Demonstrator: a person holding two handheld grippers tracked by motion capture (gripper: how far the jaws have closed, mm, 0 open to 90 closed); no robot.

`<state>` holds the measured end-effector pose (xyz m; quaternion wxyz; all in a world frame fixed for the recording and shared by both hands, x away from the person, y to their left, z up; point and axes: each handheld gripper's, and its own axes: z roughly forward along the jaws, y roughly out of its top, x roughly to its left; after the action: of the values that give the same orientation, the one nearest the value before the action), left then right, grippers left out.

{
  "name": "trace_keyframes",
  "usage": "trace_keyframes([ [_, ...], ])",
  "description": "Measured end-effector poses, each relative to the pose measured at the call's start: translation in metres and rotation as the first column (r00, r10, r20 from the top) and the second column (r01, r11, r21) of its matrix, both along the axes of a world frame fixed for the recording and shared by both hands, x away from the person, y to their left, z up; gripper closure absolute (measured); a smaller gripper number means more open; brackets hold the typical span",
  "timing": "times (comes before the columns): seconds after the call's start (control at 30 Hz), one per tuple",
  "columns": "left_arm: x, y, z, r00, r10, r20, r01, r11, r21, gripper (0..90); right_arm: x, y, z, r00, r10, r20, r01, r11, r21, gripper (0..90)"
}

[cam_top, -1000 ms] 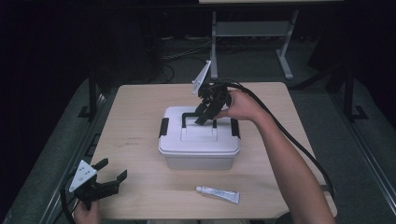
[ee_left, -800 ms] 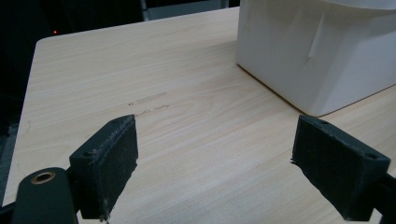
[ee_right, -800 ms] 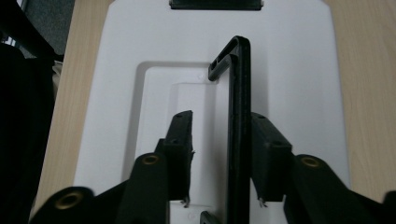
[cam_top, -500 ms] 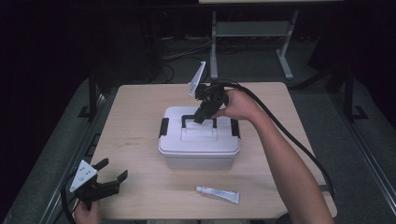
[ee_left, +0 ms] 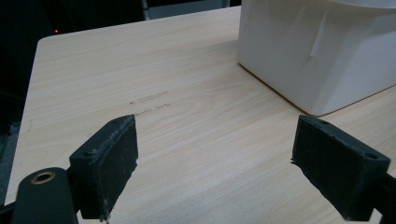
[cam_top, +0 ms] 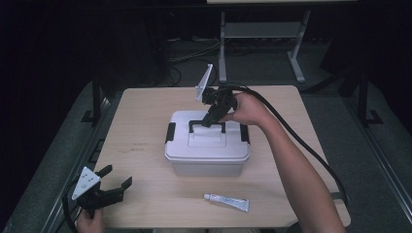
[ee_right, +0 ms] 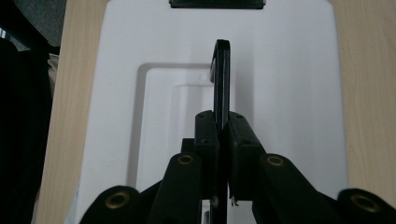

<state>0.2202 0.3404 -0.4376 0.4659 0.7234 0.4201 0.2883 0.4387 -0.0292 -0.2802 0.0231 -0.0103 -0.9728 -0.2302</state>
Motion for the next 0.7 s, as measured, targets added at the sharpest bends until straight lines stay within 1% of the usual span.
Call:
trace_keyframes([
  [0.3,-0.0004,0.0008,0.0004,1.0,0.001,0.001,-0.001,1.0,-0.001,13.4,-0.0002,0.0005,0.0007,1.0,0.001,0.0,-0.001,1.0,-0.005,83.8],
  [0.47,-0.0004,0.0011,0.0005,1.0,0.001,0.001,-0.001,1.0,-0.001,13.4,-0.001,0.0034,0.0025,1.0,0.001,0.005,-0.001,1.0,-0.027,84.1],
  [0.7,-0.0008,0.0021,0.0008,1.0,0.004,0.006,-0.004,1.0,-0.006,13.4,-0.0018,0.0054,0.0065,1.0,0.005,0.008,-0.005,0.999,-0.033,84.1],
])
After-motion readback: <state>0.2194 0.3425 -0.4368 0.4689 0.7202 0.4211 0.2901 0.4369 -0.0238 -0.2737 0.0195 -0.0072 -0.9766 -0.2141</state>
